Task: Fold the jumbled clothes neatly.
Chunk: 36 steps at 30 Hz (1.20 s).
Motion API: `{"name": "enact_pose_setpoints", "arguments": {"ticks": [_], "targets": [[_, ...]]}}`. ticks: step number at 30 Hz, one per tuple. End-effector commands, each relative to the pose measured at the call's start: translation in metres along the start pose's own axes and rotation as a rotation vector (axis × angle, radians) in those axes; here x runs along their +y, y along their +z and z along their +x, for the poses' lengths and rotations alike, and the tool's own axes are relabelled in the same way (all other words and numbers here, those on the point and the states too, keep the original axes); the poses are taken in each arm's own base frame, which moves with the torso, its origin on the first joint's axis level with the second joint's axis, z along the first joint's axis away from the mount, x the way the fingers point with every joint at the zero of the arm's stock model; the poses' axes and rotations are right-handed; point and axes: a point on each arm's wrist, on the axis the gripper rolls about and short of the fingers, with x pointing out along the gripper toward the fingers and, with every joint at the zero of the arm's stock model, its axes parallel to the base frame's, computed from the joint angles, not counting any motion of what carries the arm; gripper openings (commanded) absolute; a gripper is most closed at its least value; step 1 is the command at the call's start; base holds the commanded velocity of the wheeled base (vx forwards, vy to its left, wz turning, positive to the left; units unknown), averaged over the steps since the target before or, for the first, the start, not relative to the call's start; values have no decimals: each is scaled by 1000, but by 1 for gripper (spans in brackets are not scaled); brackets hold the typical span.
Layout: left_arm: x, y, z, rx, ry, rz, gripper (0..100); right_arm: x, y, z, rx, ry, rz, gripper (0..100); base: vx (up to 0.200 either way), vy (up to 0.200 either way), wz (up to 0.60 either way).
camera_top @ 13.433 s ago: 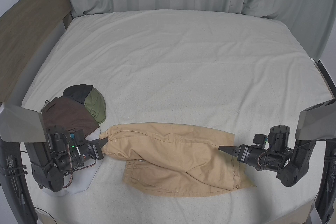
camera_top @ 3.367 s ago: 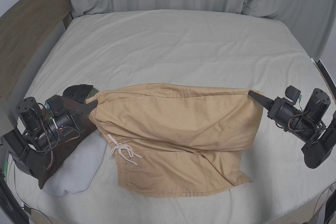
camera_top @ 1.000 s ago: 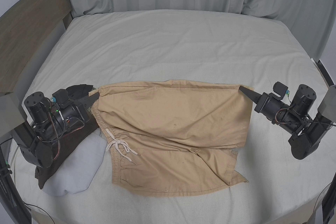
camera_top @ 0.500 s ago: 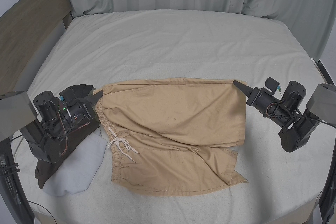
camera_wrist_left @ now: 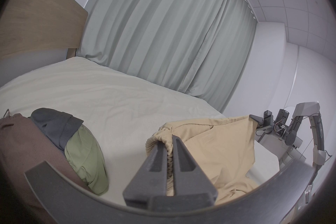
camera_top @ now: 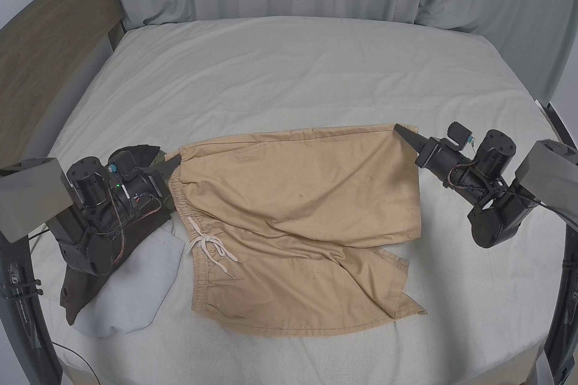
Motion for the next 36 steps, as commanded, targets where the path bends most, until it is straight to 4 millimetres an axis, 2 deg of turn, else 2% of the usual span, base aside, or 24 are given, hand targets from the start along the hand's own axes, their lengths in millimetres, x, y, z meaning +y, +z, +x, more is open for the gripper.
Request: {"name": "enact_pose_setpoints", "arguments": {"ticks": [1, 7, 13, 24, 36], "targets": [[1, -2, 4, -5, 7, -12, 0, -10, -5, 11, -4, 4, 0, 0, 0, 0, 0], [2, -6, 13, -21, 21, -12, 0, -19, -10, 18, -2, -2, 3, 0, 0, 0, 0], [3, -11, 22, -37, 41, -59, 0, -37, -23, 25, 3, -16, 13, 0, 0, 0, 0], [10, -21, 26, -23, 52, -78, 0, -63, -36, 32, -9, -33, 7, 0, 0, 0, 0], [21, -31, 39, -45, 73, -87, 0, -63, -32, 40, -16, -23, 4, 0, 0, 0, 0]]}}
